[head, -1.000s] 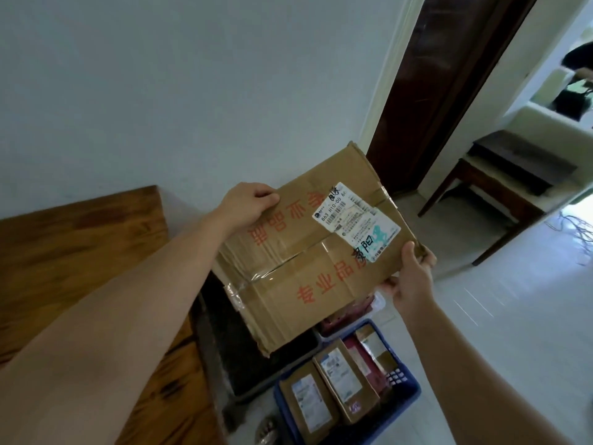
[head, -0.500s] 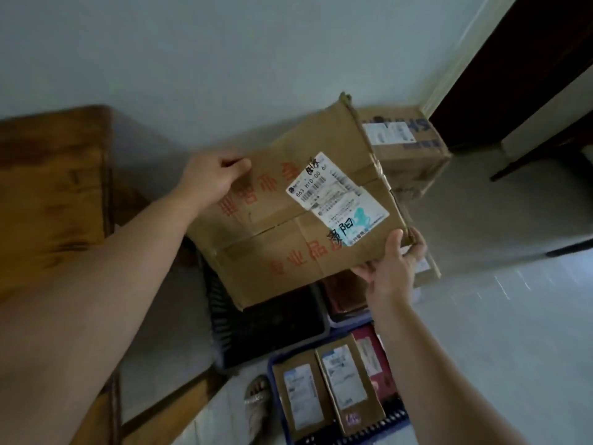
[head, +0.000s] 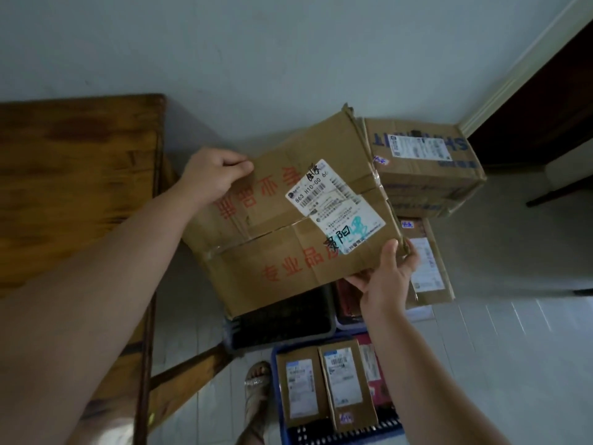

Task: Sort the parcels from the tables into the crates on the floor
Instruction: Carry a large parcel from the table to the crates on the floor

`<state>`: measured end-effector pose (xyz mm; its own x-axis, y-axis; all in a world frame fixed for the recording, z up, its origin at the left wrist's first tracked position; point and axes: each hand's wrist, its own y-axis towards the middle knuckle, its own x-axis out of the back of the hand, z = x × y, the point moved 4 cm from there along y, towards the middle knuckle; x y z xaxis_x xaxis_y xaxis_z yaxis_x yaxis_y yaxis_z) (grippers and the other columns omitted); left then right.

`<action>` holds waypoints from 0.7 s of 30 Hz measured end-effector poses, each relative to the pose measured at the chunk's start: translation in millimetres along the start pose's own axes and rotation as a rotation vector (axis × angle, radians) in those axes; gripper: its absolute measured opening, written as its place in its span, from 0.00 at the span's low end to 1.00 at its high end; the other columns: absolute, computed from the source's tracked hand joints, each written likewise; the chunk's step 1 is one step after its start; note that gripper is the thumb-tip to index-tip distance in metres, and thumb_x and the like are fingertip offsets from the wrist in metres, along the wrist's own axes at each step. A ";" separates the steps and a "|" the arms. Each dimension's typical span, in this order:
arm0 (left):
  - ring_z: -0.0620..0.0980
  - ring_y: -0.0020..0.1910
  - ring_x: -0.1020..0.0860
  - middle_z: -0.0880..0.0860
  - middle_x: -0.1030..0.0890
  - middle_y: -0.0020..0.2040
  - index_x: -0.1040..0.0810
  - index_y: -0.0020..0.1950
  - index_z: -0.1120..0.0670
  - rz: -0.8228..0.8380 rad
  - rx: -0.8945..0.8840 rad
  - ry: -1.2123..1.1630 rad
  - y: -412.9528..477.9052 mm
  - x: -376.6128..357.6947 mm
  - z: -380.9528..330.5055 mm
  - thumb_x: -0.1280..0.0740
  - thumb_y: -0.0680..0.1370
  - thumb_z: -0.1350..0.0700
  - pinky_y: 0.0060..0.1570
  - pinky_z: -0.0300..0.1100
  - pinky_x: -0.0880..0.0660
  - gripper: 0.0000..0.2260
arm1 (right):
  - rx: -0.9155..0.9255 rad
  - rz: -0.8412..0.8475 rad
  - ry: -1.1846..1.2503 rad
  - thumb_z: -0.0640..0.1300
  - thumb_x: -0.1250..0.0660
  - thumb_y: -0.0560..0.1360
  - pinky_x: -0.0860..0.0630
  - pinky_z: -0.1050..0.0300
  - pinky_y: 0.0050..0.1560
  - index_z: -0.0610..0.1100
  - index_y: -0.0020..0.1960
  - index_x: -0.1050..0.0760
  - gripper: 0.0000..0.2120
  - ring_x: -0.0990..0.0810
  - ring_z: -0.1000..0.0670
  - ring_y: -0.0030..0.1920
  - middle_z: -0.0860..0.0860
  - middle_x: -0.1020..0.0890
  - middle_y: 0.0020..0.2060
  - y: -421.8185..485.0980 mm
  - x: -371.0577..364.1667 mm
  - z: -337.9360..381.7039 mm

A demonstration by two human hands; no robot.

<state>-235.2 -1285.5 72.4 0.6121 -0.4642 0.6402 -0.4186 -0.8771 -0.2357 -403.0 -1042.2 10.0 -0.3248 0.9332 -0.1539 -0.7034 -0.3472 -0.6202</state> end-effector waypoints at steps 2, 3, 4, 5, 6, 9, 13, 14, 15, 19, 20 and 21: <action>0.52 0.59 0.23 0.55 0.19 0.59 0.20 0.60 0.56 0.002 0.002 0.010 -0.6 4.6 3.9 0.32 0.76 0.52 0.65 0.50 0.30 0.15 | -0.012 0.005 -0.008 0.52 0.43 0.81 0.18 0.43 0.42 0.59 0.68 0.41 0.17 0.21 0.46 0.54 0.49 0.24 0.59 -1.7 -4.1 -5.4; 0.52 0.59 0.23 0.54 0.19 0.59 0.20 0.60 0.56 0.000 0.000 0.011 -1.1 5.2 5.3 0.32 0.77 0.52 0.65 0.50 0.30 0.15 | -0.018 0.001 -0.015 0.53 0.43 0.81 0.18 0.43 0.42 0.59 0.69 0.41 0.17 0.21 0.46 0.55 0.49 0.25 0.59 -1.9 -5.3 -9.2; 0.52 0.59 0.23 0.54 0.19 0.59 0.20 0.60 0.56 -0.004 -0.006 0.013 -1.4 4.8 5.9 0.32 0.77 0.52 0.64 0.50 0.30 0.15 | -0.024 -0.006 -0.024 0.53 0.44 0.81 0.18 0.43 0.42 0.59 0.68 0.41 0.17 0.22 0.45 0.56 0.49 0.25 0.60 -1.8 -5.8 -12.5; 0.52 0.59 0.22 0.54 0.19 0.58 0.20 0.60 0.56 -0.011 -0.011 0.022 -1.7 3.9 6.6 0.33 0.77 0.52 0.64 0.48 0.29 0.14 | -0.031 -0.017 -0.032 0.54 0.44 0.81 0.18 0.44 0.41 0.60 0.68 0.41 0.17 0.22 0.44 0.56 0.48 0.26 0.61 -1.4 -5.9 -16.5; 0.51 0.58 0.22 0.54 0.19 0.58 0.20 0.60 0.56 -0.015 -0.016 0.038 -2.0 2.3 8.3 0.33 0.77 0.52 0.63 0.47 0.29 0.14 | -0.041 -0.029 -0.038 0.54 0.44 0.81 0.18 0.44 0.40 0.60 0.68 0.41 0.16 0.22 0.43 0.56 0.48 0.27 0.62 -0.4 -5.5 -21.5; 0.51 0.59 0.23 0.53 0.19 0.59 0.20 0.60 0.56 -0.008 -0.041 0.075 -1.8 -5.3 9.7 0.34 0.78 0.51 0.62 0.45 0.29 0.14 | -0.062 -0.036 -0.038 0.54 0.44 0.81 0.18 0.46 0.39 0.60 0.69 0.41 0.17 0.22 0.45 0.53 0.47 0.28 0.62 2.2 -2.7 -29.4; 0.51 0.60 0.24 0.53 0.20 0.60 0.21 0.62 0.56 0.005 -0.029 0.087 0.6 -11.2 17.6 0.35 0.78 0.51 0.62 0.44 0.30 0.15 | -0.068 -0.043 -0.053 0.54 0.44 0.81 0.18 0.47 0.39 0.60 0.69 0.41 0.17 0.22 0.46 0.53 0.47 0.29 0.62 6.2 -0.3 -36.4; 0.51 0.60 0.24 0.53 0.20 0.60 0.21 0.62 0.56 0.005 -0.026 0.087 1.2 -11.7 19.5 0.35 0.78 0.51 0.62 0.44 0.30 0.15 | -0.070 -0.046 -0.056 0.54 0.44 0.81 0.18 0.47 0.39 0.60 0.69 0.41 0.17 0.22 0.45 0.54 0.47 0.28 0.62 7.1 -0.4 -37.5; 0.51 0.60 0.24 0.53 0.20 0.59 0.21 0.62 0.56 0.009 -0.023 0.083 1.9 -12.0 20.8 0.35 0.78 0.51 0.62 0.44 0.30 0.15 | -0.074 -0.046 -0.056 0.54 0.44 0.81 0.18 0.46 0.39 0.60 0.69 0.41 0.17 0.22 0.45 0.54 0.47 0.28 0.61 8.0 -0.8 -38.2; 0.51 0.59 0.23 0.53 0.19 0.59 0.21 0.62 0.55 0.030 -0.019 0.080 6.1 -14.5 22.5 0.35 0.79 0.51 0.61 0.44 0.30 0.15 | -0.096 -0.051 -0.055 0.54 0.44 0.81 0.18 0.44 0.41 0.60 0.68 0.41 0.17 0.22 0.43 0.56 0.47 0.27 0.61 11.2 -3.9 -39.5; 0.51 0.60 0.23 0.53 0.19 0.59 0.21 0.62 0.56 0.033 -0.016 0.082 7.3 -14.9 23.6 0.35 0.79 0.51 0.61 0.44 0.30 0.15 | -0.101 -0.051 -0.058 0.54 0.44 0.81 0.18 0.43 0.41 0.60 0.68 0.41 0.17 0.22 0.42 0.56 0.47 0.27 0.61 11.6 -4.7 -40.2; 0.52 0.60 0.23 0.54 0.19 0.59 0.21 0.62 0.56 0.035 -0.010 0.083 8.3 -15.5 25.7 0.35 0.79 0.51 0.61 0.44 0.30 0.15 | -0.107 -0.049 -0.061 0.54 0.44 0.81 0.18 0.42 0.42 0.60 0.68 0.41 0.16 0.22 0.43 0.55 0.47 0.27 0.61 12.1 -5.4 -41.7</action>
<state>-231.0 -1288.7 41.8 0.5391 -0.4822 0.6906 -0.4457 -0.8590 -0.2518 -383.4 -1047.6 -28.8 -0.3320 0.9402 -0.0762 -0.6489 -0.2863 -0.7050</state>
